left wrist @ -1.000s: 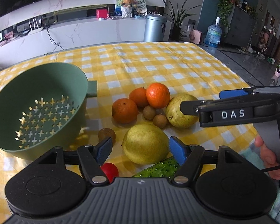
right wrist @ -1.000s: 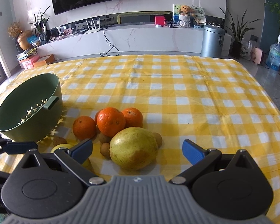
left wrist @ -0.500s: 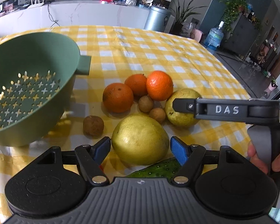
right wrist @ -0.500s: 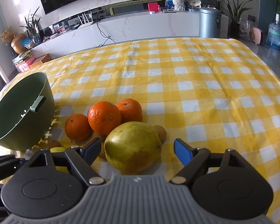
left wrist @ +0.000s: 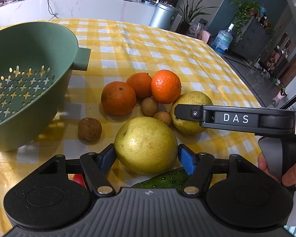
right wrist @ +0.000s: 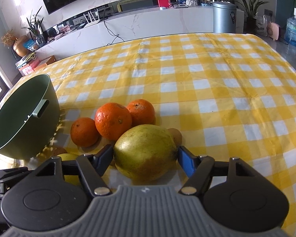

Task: Organize fruits
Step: 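Close the left tool on a yellow pear while the right tool grasps the other pear, then carry both pears over the green colander and open both tools to drop them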

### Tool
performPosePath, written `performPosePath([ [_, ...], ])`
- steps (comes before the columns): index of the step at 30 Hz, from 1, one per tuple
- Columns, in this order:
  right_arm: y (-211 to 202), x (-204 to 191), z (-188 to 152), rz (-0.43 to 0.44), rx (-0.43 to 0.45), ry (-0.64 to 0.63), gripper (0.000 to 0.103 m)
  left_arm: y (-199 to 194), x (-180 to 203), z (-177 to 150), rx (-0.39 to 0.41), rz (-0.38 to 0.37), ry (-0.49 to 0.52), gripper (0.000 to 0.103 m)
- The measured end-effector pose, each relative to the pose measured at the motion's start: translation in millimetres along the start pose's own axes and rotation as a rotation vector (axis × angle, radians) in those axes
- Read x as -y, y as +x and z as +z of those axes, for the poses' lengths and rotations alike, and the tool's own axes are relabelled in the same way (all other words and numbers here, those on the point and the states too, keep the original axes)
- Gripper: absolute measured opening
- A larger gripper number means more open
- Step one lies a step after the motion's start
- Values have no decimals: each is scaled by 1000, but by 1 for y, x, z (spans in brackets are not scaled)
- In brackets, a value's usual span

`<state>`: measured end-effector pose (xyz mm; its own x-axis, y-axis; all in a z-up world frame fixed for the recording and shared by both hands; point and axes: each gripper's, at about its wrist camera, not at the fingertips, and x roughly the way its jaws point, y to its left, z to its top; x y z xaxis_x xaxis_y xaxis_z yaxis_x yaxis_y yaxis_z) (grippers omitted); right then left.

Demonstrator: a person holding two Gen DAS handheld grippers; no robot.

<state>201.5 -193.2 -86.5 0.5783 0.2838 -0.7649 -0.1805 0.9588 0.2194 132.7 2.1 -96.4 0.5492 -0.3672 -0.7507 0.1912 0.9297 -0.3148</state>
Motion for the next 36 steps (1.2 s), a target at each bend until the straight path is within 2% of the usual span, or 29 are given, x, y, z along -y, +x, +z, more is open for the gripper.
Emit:
performPosePath([
  [14,-9,1,-2,-11,38,-4,68,-4,8,-3,39,19,35,77],
  [26,-21,4,-5,-17,74,18,68,-19,7,-3,81,40,1,77],
  [36,-35,6,-8,20,96,37,68,-44,10,-2,136,59,-20,77],
])
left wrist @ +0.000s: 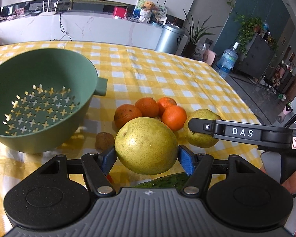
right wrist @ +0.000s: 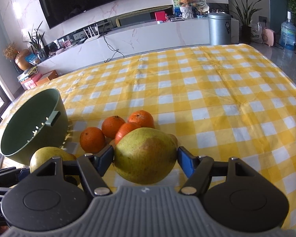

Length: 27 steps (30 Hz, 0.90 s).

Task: Organize fruits
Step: 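Carry both pears over the green colander and open both tools to drop them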

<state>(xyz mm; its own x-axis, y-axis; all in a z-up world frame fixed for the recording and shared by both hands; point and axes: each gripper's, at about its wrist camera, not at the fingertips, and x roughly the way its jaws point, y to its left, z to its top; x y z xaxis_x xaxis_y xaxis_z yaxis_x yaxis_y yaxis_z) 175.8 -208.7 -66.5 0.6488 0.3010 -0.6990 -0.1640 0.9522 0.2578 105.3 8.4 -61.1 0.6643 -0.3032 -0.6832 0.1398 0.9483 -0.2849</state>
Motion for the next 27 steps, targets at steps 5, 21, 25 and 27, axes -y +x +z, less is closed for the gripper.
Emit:
performPosePath([
  [5,-11,-1,-3,31,10,15,68,-16,0,5,25,6,-14,77],
  [21,-23,-52,11,132,-6,-177,68,-54,-35,45,10,94,-61,77],
  [25,-22,-76,24,165,-1,-280,68,-58,-53,61,-2,129,-65,77],
  [27,-20,-89,30,183,3,-335,68,-57,-61,68,-16,160,-69,77],
])
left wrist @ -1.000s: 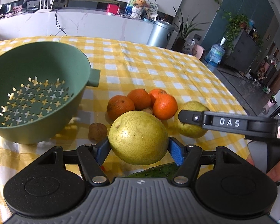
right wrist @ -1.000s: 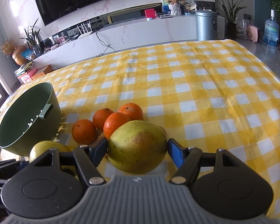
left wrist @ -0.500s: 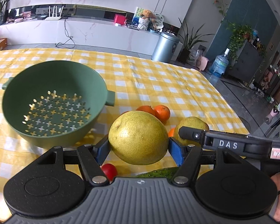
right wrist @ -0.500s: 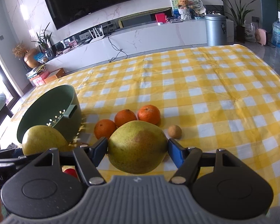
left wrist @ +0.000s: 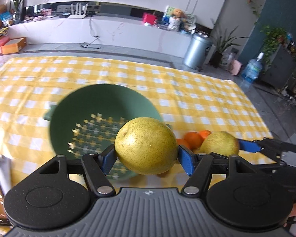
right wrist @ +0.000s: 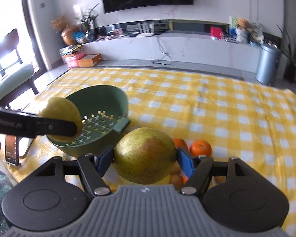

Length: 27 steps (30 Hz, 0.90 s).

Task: Organize fruits
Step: 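Carry both pears over the green colander and open both tools to drop them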

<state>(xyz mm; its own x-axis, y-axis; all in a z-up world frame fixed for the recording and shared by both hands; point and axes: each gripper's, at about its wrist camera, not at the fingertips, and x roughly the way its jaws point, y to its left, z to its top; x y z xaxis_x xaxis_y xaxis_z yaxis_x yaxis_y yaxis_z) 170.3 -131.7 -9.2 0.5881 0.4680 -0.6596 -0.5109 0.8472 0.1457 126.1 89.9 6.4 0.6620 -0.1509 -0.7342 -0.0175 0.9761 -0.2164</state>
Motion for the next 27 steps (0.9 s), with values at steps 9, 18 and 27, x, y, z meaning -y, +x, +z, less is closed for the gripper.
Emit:
performPosePath([
  [9,29,-45,34,40,-29,-262,67,19,-23,21,-55,87,-8,77],
  [18,64,-69,63,82,-77,-457,67,48,-48,25,-144,127,-16,77],
  [27,104,-95,67,124,-175,-647,67,64,-64,26,-186,181,-40,77],
])
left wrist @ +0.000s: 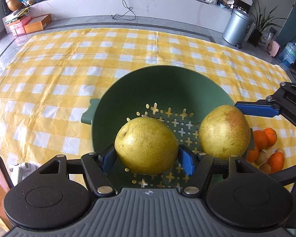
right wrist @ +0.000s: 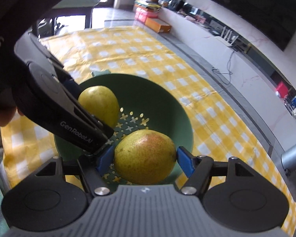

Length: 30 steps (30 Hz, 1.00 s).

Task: Organize fruits
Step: 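Carry both pears over the green colander and open both tools to drop them, then lift both open tools out of the colander back toward the fruit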

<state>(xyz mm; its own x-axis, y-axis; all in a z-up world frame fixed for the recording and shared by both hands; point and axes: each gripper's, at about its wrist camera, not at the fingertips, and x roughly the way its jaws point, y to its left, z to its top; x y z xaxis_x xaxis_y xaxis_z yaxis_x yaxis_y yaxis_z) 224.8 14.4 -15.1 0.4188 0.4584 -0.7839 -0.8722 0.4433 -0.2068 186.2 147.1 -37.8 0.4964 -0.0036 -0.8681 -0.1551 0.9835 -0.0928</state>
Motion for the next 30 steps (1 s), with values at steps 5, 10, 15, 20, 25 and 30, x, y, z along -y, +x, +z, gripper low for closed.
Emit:
performPosePath([
  [5,21,-7,4,24,-57,-80,67,9,4,0,0,20,20,77],
  [10,34,-10,6,42,-101,-110,67,16,6,-2,-2,47,52,77],
  [15,42,-6,6,85,-141,-82,67,20,8,-1,-24,54,76,77],
  [20,48,0,6,118,-189,-40,67,22,16,2,-34,76,114,77],
  [25,52,4,9,124,-214,-5,69,24,18,7,-31,85,138,78],
  [30,49,2,10,85,-223,-38,70,27,19,8,-42,82,122,80],
])
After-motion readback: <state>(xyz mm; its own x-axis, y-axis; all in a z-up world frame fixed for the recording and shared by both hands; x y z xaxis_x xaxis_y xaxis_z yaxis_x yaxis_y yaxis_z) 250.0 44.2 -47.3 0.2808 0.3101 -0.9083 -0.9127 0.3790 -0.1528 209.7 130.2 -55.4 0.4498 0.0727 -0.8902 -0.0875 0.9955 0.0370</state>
